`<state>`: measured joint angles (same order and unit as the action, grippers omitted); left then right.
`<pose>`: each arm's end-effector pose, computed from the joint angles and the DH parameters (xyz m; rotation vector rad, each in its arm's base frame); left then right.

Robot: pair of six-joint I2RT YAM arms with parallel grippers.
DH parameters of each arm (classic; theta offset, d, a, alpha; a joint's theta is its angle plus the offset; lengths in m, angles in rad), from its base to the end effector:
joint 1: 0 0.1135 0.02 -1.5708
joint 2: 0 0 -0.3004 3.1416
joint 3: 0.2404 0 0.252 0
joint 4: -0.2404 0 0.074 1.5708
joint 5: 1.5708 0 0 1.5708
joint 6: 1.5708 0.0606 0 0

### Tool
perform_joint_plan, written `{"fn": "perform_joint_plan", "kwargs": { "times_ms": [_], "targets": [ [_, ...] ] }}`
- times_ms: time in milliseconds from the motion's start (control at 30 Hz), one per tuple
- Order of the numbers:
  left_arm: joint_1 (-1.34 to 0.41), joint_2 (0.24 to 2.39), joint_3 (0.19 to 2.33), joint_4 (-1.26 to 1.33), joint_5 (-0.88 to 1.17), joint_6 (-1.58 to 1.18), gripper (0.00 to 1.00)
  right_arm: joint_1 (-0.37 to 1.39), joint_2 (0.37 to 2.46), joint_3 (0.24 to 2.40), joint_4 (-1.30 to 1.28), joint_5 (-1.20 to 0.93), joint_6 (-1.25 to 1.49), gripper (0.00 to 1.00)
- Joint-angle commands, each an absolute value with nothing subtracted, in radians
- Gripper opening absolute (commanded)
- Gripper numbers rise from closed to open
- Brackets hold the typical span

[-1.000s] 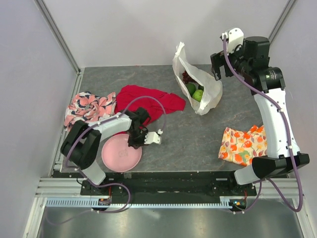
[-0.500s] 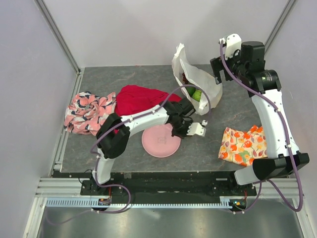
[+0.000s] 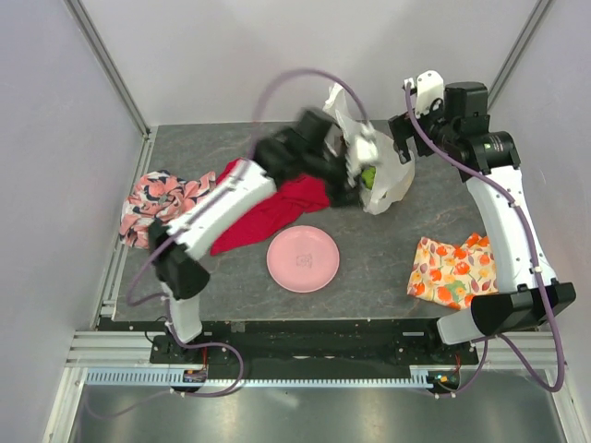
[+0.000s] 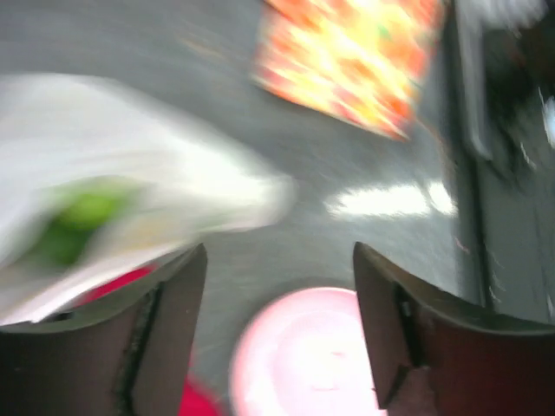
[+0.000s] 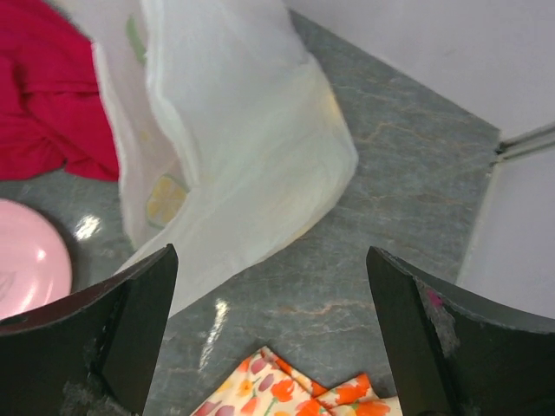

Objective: Take the fake fruits out of the plastic bag
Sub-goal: Adjust the plastic bag at the center of the board.

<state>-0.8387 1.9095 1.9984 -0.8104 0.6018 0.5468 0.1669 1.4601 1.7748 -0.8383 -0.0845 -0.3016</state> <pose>0.2762 -0.3586 0.3965 1.6830 1.5325 -0.8403 0.3121 0.0578 0.4777 -0.5352 2.0227 0.0069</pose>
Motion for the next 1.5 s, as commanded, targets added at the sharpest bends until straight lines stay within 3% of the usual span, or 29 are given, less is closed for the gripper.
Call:
{"fn": "perform_joint_plan", "kwargs": {
  "times_ms": [0, 133, 233, 367, 700, 800, 833, 900, 967, 1000, 1033, 1067, 1100, 1167, 1200, 1267, 1300, 1467],
  "targets": [
    [-0.607, 1.724, 2.137, -0.637, 0.401, 0.279, 0.88, 0.222, 1.5, 1.806, -0.96, -0.231, -0.266, 0.98],
    [-0.497, 1.857, 2.247, -0.588, 0.342, 0.284, 0.94, 0.276, 1.48, 1.717, -0.957, -0.264, -0.201, 0.98],
    [-0.442, 1.951, 2.365, -0.565, 0.5, 0.177, 0.99, 0.311, 1.463, 1.684, -0.962, -0.219, -0.155, 0.98],
    [-0.436, 2.037, 2.375, -0.407, 0.636, 0.054, 0.99, 0.314, 1.422, 1.652, -0.988, -0.218, -0.101, 0.98],
    [-0.46, 2.146, 2.365, -0.353, 0.652, 0.025, 0.98, 0.316, 1.341, 1.475, -1.026, -0.195, -0.04, 0.98],
    [-0.462, 2.155, 2.365, -0.302, 0.643, 0.008, 0.9, 0.316, 1.368, 1.44, -0.996, -0.221, -0.002, 0.98],
    [-0.462, 2.158, 2.365, -0.285, 0.643, -0.004, 0.8, 0.314, 1.385, 1.445, -0.986, -0.23, 0.0, 0.98],
    [-0.462, 2.158, 2.368, -0.255, 0.64, -0.032, 0.67, 0.311, 1.443, 1.482, -0.959, -0.222, 0.049, 0.98],
    [-0.46, 2.157, 2.362, -0.255, 0.627, -0.034, 0.41, 0.293, 1.489, 1.531, -0.942, -0.181, 0.067, 0.97],
    [-0.46, 2.151, 2.355, -0.265, 0.626, -0.028, 0.29, 0.282, 1.529, 1.548, -0.939, -0.16, 0.083, 0.88],
    [-0.459, 2.131, 2.343, -0.276, 0.615, -0.023, 0.06, 0.266, 1.548, 1.566, -0.939, -0.141, 0.087, 0.78],
    [-0.456, 2.116, 2.301, -0.281, 0.611, -0.021, 0.02, 0.215, 1.563, 1.601, -0.945, -0.138, 0.087, 0.68],
    [-0.453, 2.094, 2.271, -0.285, 0.612, -0.025, 0.02, 0.19, 1.586, 1.617, -0.954, -0.137, 0.078, 0.52],
    [-0.443, 2.008, 2.159, -0.284, 0.612, -0.034, 0.02, 0.112, 1.592, 1.634, -0.991, -0.135, 0.049, 0.4],
    [-0.442, 1.97, 2.117, -0.284, 0.614, -0.031, 0.02, 0.088, 1.58, 1.626, -1.002, -0.133, 0.025, 0.27],
    [-0.437, 1.858, 1.989, -0.282, 0.614, -0.029, 0.02, 0.026, 1.553, 1.57, -1.037, -0.118, -0.073, 0.2],
    [-0.437, 1.821, 1.942, -0.282, 0.618, -0.028, 0.02, 0.017, 1.52, 1.546, -1.049, -0.082, -0.107, 0.1],
    [-0.436, 1.567, 1.619, -0.285, 0.738, -0.078, 0.02, 0.005, 1.421, 1.384, -1.1, 0.027, -0.259, 0.04]
  ]
}}
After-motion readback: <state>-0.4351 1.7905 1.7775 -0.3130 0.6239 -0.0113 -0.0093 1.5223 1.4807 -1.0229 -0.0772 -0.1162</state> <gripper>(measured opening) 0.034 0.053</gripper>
